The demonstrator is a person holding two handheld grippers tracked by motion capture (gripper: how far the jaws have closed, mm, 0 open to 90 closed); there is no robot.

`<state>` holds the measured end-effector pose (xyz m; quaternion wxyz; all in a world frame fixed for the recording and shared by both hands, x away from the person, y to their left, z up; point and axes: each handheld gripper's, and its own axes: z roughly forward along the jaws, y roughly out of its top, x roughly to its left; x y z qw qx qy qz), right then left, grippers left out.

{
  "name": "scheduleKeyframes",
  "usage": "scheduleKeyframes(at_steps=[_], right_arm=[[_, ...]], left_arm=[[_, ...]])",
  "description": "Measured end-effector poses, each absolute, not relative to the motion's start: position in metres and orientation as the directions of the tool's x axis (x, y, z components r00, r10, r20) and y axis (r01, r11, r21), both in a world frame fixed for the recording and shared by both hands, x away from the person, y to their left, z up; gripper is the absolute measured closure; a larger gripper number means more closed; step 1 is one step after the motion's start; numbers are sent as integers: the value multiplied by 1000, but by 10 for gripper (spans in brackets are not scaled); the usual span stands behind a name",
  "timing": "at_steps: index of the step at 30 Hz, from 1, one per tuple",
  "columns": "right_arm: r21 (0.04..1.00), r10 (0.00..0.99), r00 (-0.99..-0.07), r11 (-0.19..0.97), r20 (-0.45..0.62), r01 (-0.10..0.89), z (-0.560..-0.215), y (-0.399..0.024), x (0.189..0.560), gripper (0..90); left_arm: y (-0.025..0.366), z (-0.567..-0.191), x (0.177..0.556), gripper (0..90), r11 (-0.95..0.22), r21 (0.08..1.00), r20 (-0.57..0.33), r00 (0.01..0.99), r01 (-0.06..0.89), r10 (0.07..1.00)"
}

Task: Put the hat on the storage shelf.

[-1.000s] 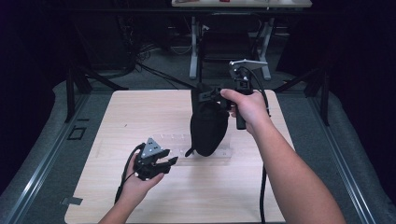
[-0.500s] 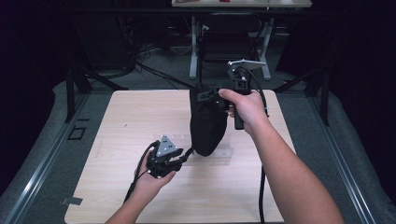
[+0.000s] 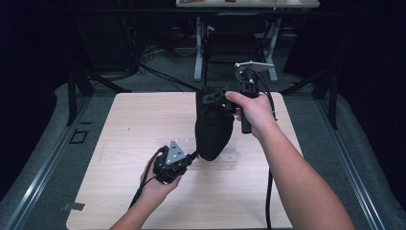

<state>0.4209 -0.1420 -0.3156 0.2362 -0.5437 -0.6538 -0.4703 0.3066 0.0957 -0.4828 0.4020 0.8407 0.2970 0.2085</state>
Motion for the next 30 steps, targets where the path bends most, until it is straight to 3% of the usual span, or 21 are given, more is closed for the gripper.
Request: scheduleKeyframes(at_steps=[4,16,30], right_arm=[[370,481,-307,-40,821,928,-313,-143,418,787],[403,478,-317,-86,819,911,-300,-169,410,786],[415,514,-295,-133,805,900,-300,-197,405,773]], left_arm=[[95,-483,305,843,-517,795,139,734,317,664],[97,-485,304,854,-550,778,187,722,305,666],[105,-491,305,854,-525,788,158,717,322,679]])
